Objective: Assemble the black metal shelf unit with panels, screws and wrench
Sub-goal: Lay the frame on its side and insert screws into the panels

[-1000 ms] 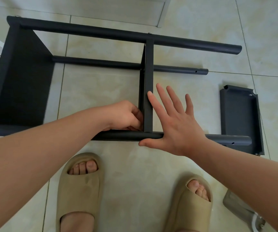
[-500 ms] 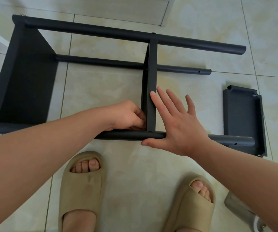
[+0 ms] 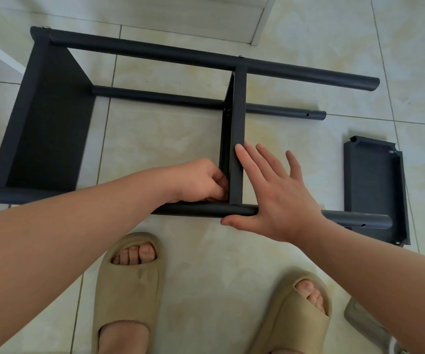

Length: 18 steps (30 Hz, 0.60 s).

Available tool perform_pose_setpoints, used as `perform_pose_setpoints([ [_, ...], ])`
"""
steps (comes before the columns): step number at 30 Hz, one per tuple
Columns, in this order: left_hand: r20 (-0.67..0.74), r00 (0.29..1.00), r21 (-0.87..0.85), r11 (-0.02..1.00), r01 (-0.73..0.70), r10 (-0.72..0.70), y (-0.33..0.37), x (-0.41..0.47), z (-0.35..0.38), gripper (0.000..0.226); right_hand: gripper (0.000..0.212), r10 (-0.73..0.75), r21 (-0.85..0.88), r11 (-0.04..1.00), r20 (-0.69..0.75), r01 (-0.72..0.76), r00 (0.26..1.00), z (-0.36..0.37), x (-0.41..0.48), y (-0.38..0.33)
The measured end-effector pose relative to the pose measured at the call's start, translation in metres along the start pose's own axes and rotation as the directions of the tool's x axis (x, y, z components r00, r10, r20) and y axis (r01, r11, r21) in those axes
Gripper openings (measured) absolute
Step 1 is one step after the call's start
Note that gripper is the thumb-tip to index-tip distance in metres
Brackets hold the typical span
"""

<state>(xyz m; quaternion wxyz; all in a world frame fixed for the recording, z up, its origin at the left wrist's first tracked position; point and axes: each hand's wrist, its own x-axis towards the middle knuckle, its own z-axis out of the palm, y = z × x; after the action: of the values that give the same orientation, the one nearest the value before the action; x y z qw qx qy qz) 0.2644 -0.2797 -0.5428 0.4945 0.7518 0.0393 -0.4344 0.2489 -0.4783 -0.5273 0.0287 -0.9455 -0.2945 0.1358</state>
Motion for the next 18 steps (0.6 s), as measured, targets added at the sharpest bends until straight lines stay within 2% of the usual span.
perform_pose_setpoints([
  [12,0.088,0.993,-0.219,0.971,0.098,-0.08,0.001,0.0,-0.003,0.019,0.121,-0.004,0.009,1.0,0.005,0.004,1.0,0.0002,-0.0005,0.0009],
  [18,0.136,0.986,-0.309,0.942,0.133,-0.095,-0.0006,0.0009,-0.0042,0.014,0.121,-0.007,0.018,1.0,-0.01,0.008,1.0,0.0003,-0.0007,0.0011],
])
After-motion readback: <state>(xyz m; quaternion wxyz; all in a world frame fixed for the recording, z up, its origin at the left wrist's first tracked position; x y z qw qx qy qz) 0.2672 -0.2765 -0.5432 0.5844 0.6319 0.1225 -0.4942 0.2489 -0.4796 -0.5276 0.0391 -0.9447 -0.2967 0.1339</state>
